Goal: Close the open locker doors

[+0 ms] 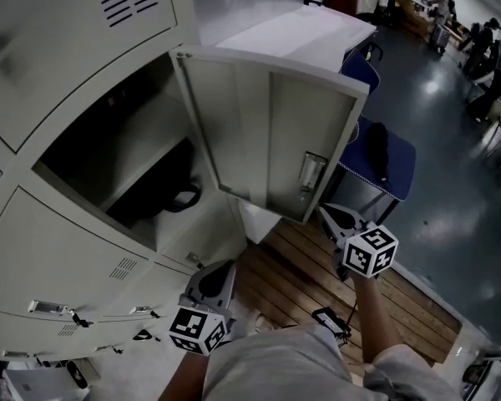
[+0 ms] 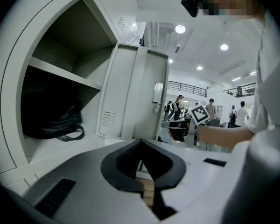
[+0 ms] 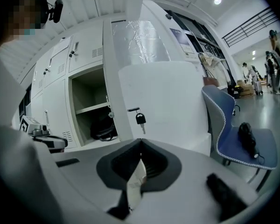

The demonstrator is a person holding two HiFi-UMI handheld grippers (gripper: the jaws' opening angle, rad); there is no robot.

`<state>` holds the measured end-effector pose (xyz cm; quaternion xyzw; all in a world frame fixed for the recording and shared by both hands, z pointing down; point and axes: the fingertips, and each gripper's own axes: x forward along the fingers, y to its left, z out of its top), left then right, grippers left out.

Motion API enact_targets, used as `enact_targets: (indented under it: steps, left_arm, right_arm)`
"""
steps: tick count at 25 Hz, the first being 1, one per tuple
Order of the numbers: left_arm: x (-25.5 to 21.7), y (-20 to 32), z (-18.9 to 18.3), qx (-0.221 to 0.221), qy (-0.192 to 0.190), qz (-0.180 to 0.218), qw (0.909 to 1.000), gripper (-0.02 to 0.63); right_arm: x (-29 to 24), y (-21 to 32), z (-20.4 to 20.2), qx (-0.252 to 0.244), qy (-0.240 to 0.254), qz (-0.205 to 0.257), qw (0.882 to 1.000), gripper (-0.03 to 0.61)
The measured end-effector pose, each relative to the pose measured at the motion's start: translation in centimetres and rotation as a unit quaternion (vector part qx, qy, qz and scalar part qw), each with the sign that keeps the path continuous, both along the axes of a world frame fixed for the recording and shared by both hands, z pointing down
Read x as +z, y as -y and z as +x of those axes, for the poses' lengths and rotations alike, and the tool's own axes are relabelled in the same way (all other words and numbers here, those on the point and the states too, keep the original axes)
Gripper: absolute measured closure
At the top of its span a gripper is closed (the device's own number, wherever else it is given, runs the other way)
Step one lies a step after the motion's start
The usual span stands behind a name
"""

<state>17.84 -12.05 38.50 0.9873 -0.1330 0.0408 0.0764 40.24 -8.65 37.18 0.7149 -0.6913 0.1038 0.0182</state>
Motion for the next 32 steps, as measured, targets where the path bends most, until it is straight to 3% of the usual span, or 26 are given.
enact_targets:
  steps: [13, 32]
  left_arm:
    - [-0.1, 0.7, -1.8, -0.019, -0.006, -0.004, 0.9998, 0.598]
    - [0.5, -0.9, -6.1, -0.04, -0.005, -0.008, 0.9991, 0.598]
  right_arm:
    - [0.5, 1.2, -0.8, -0.005, 0.003, -0.004, 1.0, 0.551]
    - [2.9, 0.6, -11.4, -0.116, 0.006, -0.026, 0.993, 0.551]
